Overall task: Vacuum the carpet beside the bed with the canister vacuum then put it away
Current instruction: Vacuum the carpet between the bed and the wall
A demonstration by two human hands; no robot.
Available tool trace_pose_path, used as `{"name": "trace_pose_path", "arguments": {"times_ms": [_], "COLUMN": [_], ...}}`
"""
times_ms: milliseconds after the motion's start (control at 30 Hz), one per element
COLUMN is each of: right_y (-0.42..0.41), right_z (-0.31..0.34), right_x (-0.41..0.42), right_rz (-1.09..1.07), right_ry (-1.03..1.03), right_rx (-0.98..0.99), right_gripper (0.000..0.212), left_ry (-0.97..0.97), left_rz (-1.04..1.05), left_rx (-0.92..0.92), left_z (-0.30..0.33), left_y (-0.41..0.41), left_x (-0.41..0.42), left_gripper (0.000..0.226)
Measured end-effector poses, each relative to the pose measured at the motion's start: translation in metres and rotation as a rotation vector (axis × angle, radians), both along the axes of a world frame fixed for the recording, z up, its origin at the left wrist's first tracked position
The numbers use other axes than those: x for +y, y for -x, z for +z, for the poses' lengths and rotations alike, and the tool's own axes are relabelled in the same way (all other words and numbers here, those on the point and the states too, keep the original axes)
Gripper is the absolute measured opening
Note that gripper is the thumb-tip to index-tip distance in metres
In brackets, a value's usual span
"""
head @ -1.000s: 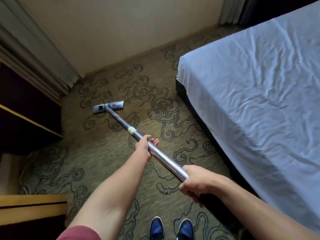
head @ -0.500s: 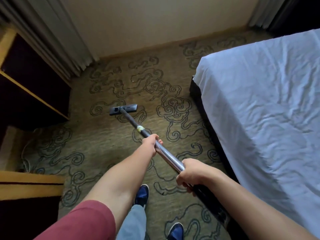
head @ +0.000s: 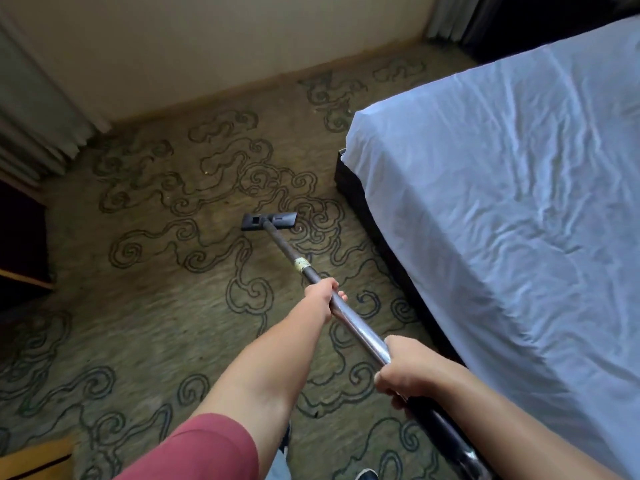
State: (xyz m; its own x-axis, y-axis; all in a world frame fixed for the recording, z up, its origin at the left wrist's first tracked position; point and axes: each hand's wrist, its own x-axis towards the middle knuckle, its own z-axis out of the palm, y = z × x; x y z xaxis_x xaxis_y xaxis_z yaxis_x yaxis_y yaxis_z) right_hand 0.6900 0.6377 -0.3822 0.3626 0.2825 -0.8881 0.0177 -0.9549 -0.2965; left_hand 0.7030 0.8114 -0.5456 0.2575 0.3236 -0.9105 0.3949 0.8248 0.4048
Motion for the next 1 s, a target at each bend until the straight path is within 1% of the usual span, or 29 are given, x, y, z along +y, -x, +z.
{"name": "trace_pose_path", "arguments": {"times_ms": [100,200,333,433,567,667,800,900,1000], "right_y": [-0.018,-0.036,-0.056,-0.06,-0.075,-0.089,-0.11,-0.122,-0.125], "right_z": [-0.004,-0.004,-0.011,-0.021,-0.044,-0.067,-0.106,-0.126,-0.136], "right_x": [-0.001,-0.011,-0.054,-0.075,-0.112,-0.134,-0.135,-0.13,-0.135], "right_rz": [0.006,0.032,0.075,0.05,0.029,0.091,0.033,0.11,0.121], "right_ry": [0.013,0.031,0.048,0.029,-0.005,-0.006,-0.037,-0.008,0.047], "right_rx": [-0.038,-0.045,-0.044,-0.031,-0.043,-0.102,-0.116,-0.161,-0.167], "right_gripper": [0.029,0.031,0.029,0.027,0.037,0.045,0.048,0.044,0.047], "left_ry": [-0.016,-0.017,-0.007,-0.001,0.019,0.019,0.025,0.032,0.031], "left_rz": [-0.03,-0.064,-0.023,-0.032,-0.002,0.009,-0.006,-0.011,-0.024], "left_rx": [0.009,0.022,0.035,0.058,0.046,0.05,0.028,0.047,0.068], "left_z": [-0.007,-0.012,-0.018,-0.027,-0.038,-0.055,-0.084,-0.105,-0.116], "left_y": [-0.027,-0.041,-0.053,-0.053,-0.065,-0.077,-0.098,-0.108,-0.114], "left_x": [-0.003,-0.017,-0.059,-0.083,-0.119,-0.139,-0.135,-0.128,-0.132], "left_gripper": [0.015,0.013,0.01,0.008,0.016,0.017,0.006,0.007,0.007]}}
